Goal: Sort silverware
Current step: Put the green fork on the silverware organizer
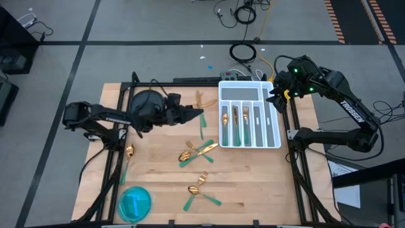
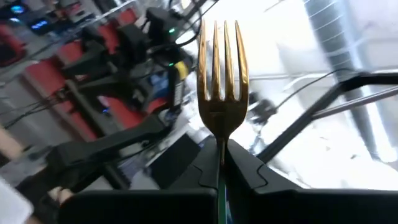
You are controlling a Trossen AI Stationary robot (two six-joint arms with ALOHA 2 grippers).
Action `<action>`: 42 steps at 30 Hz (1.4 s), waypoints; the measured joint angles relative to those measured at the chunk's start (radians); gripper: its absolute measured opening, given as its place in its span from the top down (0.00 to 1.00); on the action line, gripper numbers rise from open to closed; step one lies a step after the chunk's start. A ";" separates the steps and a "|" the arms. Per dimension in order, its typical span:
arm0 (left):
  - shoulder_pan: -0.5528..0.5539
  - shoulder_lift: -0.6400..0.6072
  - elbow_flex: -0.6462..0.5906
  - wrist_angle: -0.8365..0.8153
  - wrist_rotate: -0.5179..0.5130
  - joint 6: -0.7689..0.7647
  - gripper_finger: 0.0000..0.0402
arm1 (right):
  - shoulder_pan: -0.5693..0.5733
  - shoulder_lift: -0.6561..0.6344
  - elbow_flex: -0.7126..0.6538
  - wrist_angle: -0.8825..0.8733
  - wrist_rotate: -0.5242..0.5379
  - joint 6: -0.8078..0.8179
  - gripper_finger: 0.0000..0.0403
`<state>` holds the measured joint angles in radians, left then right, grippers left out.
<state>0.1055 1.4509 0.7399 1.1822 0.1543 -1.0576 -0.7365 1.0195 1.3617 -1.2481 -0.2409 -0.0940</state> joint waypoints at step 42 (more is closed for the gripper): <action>0.037 0.329 -0.036 0.385 0.747 -0.568 0.98 | 0.061 0.014 0.000 0.148 -0.263 -0.019 0.51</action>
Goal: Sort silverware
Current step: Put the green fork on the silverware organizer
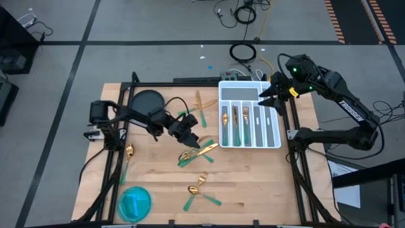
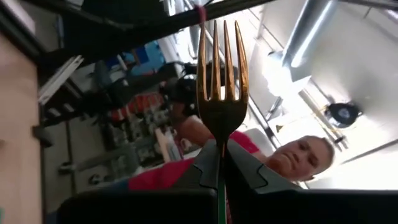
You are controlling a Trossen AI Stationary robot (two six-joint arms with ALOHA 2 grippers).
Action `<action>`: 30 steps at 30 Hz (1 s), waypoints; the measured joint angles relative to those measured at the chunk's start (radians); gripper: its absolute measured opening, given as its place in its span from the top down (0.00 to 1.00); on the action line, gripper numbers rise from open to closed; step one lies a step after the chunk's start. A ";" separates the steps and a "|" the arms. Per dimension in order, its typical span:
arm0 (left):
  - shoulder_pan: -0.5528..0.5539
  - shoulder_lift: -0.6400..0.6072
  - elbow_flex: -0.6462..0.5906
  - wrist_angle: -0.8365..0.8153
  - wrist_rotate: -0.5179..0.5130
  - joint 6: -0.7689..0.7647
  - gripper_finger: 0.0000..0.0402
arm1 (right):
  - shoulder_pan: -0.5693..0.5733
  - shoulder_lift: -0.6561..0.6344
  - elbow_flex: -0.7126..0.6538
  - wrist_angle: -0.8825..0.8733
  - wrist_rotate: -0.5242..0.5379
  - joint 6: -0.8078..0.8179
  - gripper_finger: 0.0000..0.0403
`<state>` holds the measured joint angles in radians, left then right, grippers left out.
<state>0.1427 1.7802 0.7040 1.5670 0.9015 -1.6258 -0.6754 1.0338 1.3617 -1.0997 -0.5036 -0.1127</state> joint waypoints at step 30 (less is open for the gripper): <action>0.071 0.040 0.053 0.004 0.055 0.088 0.98 | 0.358 0.168 -0.304 0.817 -0.168 0.075 0.51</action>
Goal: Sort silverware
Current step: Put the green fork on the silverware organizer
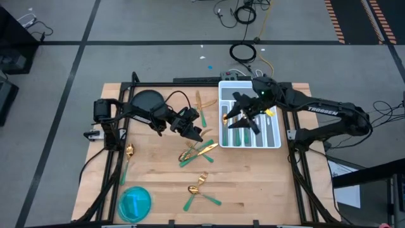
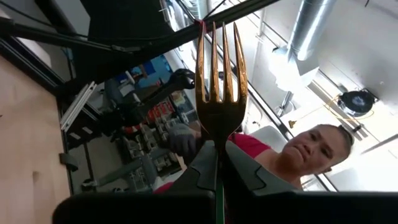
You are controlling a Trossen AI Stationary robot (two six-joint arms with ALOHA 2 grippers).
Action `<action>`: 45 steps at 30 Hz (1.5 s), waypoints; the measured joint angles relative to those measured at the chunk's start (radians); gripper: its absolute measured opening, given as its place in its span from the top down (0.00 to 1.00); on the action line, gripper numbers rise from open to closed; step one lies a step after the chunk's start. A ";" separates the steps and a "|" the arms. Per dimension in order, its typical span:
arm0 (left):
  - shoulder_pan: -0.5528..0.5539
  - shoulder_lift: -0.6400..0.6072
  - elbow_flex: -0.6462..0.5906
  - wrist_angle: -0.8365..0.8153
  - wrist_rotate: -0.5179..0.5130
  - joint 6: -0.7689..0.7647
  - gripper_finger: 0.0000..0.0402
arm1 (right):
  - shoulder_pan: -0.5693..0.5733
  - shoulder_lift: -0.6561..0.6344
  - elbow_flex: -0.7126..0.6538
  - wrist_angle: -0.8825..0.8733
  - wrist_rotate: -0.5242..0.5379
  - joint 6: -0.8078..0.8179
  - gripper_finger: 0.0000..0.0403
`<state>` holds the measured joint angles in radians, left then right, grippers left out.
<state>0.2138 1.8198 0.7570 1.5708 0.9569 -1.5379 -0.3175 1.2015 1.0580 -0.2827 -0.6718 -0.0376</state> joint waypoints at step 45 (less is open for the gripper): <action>0.019 -0.001 0.000 -0.044 -0.052 0.079 0.96 | 0.104 0.220 0.001 0.406 0.047 0.071 0.51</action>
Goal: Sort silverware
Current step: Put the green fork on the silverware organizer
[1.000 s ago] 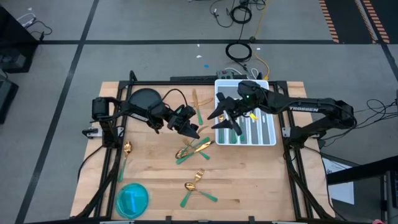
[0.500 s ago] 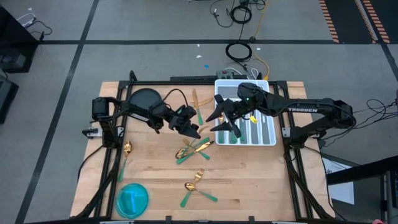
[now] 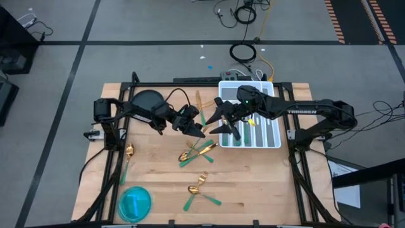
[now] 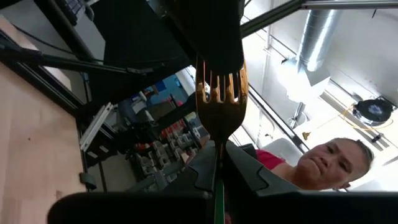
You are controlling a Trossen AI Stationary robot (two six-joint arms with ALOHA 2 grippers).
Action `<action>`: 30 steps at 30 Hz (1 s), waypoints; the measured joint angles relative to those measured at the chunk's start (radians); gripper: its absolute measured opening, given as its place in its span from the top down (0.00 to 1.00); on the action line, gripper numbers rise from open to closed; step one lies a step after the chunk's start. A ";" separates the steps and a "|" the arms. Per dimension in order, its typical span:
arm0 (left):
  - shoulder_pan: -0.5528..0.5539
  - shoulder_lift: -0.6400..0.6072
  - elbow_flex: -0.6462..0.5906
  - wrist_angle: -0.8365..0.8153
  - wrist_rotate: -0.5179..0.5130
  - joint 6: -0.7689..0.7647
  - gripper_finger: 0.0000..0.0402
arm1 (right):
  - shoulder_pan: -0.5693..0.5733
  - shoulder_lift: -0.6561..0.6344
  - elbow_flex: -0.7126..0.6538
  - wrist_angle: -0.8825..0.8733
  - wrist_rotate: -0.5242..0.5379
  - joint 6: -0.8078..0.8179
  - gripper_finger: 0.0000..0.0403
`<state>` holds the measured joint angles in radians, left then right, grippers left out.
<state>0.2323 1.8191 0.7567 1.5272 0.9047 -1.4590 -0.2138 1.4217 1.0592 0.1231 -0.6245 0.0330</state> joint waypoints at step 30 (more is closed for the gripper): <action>-0.001 0.000 -0.001 -0.005 -0.013 -0.002 0.96 | 0.000 0.005 0.000 -0.022 0.049 -0.026 1.00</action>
<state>0.2317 1.8191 0.7555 1.5219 0.8919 -1.4609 -0.2138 1.4271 1.0592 0.1009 -0.5758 0.0074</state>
